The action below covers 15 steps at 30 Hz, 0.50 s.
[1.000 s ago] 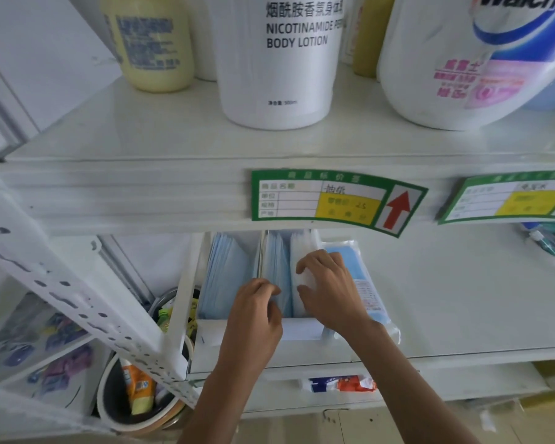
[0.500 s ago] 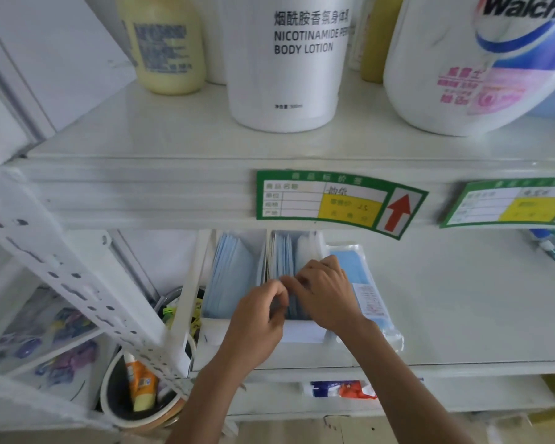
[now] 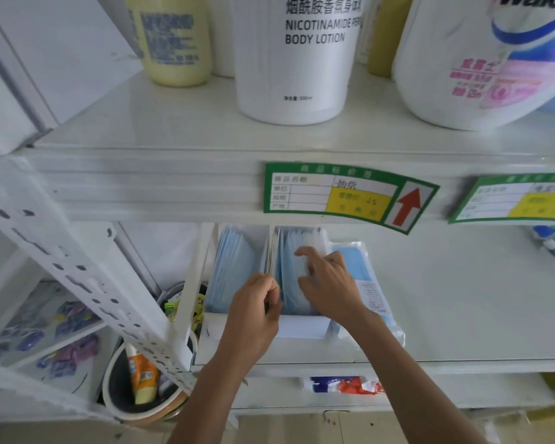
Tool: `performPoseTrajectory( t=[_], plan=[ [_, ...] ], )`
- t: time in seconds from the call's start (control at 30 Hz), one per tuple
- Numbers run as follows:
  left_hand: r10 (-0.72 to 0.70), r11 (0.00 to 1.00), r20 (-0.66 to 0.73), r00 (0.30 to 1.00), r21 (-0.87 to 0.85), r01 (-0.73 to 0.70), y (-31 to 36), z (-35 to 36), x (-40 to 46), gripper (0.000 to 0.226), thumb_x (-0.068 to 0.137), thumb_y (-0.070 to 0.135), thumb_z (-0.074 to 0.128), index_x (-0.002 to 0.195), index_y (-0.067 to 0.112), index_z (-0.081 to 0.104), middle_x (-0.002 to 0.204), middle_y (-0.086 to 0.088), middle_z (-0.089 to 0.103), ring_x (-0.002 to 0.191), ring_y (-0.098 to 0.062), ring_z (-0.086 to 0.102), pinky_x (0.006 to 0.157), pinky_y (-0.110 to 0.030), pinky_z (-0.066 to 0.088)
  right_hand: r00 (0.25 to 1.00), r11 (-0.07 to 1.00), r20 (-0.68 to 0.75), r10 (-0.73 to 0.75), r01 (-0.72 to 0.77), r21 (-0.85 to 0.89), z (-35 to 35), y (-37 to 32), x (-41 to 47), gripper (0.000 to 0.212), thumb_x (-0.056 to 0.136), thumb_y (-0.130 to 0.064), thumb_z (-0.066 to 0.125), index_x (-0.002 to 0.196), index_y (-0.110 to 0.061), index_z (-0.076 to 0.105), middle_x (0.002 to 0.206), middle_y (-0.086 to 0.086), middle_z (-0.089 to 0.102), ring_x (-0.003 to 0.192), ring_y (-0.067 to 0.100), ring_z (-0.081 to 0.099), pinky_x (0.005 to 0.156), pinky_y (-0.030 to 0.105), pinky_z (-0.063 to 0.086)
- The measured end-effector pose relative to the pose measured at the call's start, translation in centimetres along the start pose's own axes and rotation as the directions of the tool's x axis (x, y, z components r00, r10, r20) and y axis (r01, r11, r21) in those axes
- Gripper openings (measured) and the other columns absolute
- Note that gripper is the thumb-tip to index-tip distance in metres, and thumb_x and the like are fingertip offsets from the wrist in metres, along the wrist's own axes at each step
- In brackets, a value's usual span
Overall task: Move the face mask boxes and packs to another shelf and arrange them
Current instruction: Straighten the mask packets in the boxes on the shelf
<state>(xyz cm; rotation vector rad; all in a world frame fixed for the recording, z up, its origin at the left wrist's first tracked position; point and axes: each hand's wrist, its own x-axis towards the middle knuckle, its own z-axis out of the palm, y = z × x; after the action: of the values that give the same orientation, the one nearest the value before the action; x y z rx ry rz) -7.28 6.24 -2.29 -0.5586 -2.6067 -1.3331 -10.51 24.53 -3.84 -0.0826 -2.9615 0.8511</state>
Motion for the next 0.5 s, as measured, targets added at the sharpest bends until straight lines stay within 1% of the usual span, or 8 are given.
performPoseTrajectory(
  t=[0.1, 0.17, 0.2, 0.27, 0.33, 0.4, 0.47, 0.5],
  plan=[
    [0.014, 1.000, -0.026, 1.000, 0.012, -0.013, 0.0, 0.2, 0.1, 0.040, 0.082, -0.009, 0.070, 0.074, 0.021, 0.044, 0.077, 0.004, 0.051, 0.068, -0.017, 0.055, 0.064, -0.044, 0.051, 0.999, 0.998, 0.002, -0.042, 0.042, -0.042, 0.1, 0.4, -0.3, 0.040, 0.095, -0.028, 0.045, 0.131, -0.042, 0.055, 0.095, -0.018, 0.053, 0.108, 0.017, 0.036, 0.074, 0.030, 0.037],
    [0.010, 1.000, -0.042, 0.999, 0.016, -0.010, 0.1, 0.2, 0.1, 0.043, 0.082, -0.008, 0.071, 0.074, 0.024, 0.043, 0.076, 0.004, 0.051, 0.068, -0.018, 0.055, 0.063, -0.044, 0.051, 0.999, 0.999, -0.019, -0.028, 0.028, -0.031, 0.2, 0.2, -0.4, 0.034, 0.098, -0.039, 0.043, 0.127, -0.040, 0.060, 0.098, -0.018, 0.056, 0.112, 0.017, 0.037, 0.076, 0.030, 0.037],
    [0.009, 1.000, -0.045, 0.999, 0.015, -0.008, 0.1, 0.2, 0.1, 0.044, 0.082, -0.006, 0.072, 0.074, 0.025, 0.042, 0.075, 0.004, 0.051, 0.067, -0.017, 0.055, 0.063, -0.043, 0.051, 0.999, 1.000, -0.033, -0.008, 0.007, -0.022, 0.2, -0.1, -0.5, 0.035, 0.097, -0.050, 0.042, 0.124, -0.040, 0.062, 0.100, -0.017, 0.059, 0.115, 0.017, 0.038, 0.077, 0.031, 0.037],
    [0.006, 1.000, -0.047, 0.999, 0.013, -0.005, 0.1, 0.3, -0.1, 0.044, 0.082, -0.005, 0.073, 0.076, 0.027, 0.043, 0.074, 0.006, 0.051, 0.067, -0.016, 0.053, 0.062, -0.039, 0.050, 0.998, 0.998, -0.056, 0.032, -0.034, -0.050, 0.3, -0.9, -0.3, 0.053, 0.089, -0.074, 0.038, 0.119, -0.039, 0.064, 0.106, -0.016, 0.064, 0.118, 0.017, 0.039, 0.078, 0.033, 0.037],
    [0.010, 1.000, -0.054, 0.999, 0.006, -0.010, 0.0, 0.2, -0.2, 0.043, 0.083, -0.007, 0.071, 0.079, 0.027, 0.044, 0.078, 0.008, 0.053, 0.070, -0.015, 0.056, 0.063, -0.036, 0.050, 0.995, 0.993, -0.084, 0.043, -0.052, -0.109, 0.5, -1.4, -0.3, 0.064, 0.082, -0.084, 0.039, 0.118, -0.038, 0.064, 0.108, -0.014, 0.066, 0.117, 0.017, 0.040, 0.080, 0.034, 0.039],
    [-0.012, 1.000, -0.072, 0.997, -0.019, 0.010, -0.2, 0.1, -0.2, 0.037, 0.085, -0.009, 0.067, 0.085, 0.023, 0.048, 0.089, 0.004, 0.057, 0.080, -0.014, 0.063, 0.068, -0.038, 0.055, 0.993, 0.990, -0.112, 0.040, -0.054, -0.128, 0.8, -1.6, -0.4, 0.054, 0.082, -0.077, 0.051, 0.118, -0.038, 0.061, 0.110, -0.013, 0.066, 0.117, 0.018, 0.041, 0.084, 0.036, 0.043],
    [-0.047, 0.998, -0.085, 0.995, -0.042, 0.044, -0.1, 0.0, -0.1, 0.033, 0.086, -0.009, 0.067, 0.092, 0.020, 0.052, 0.099, 0.002, 0.057, 0.090, -0.013, 0.066, 0.072, -0.039, 0.057, 0.993, 0.991, -0.109, 0.051, -0.064, -0.117, 0.8, -1.4, -0.4, 0.042, 0.082, -0.057, 0.062, 0.118, -0.037, 0.058, 0.110, -0.012, 0.066, 0.116, 0.020, 0.041, 0.085, 0.036, 0.045],
    [-0.046, 0.998, -0.089, 0.995, -0.041, 0.043, -0.1, 0.0, 0.0, 0.033, 0.085, -0.010, 0.067, 0.093, 0.019, 0.054, 0.101, 0.002, 0.057, 0.091, -0.012, 0.066, 0.073, -0.038, 0.058, 0.994, 0.992, -0.096, 0.058, -0.068, -0.107, 0.8, -1.3, -0.4, 0.042, 0.081, -0.049, 0.063, 0.119, -0.036, 0.055, 0.110, -0.010, 0.066, 0.116, 0.020, 0.041, 0.083, 0.035, 0.045]
  ],
)
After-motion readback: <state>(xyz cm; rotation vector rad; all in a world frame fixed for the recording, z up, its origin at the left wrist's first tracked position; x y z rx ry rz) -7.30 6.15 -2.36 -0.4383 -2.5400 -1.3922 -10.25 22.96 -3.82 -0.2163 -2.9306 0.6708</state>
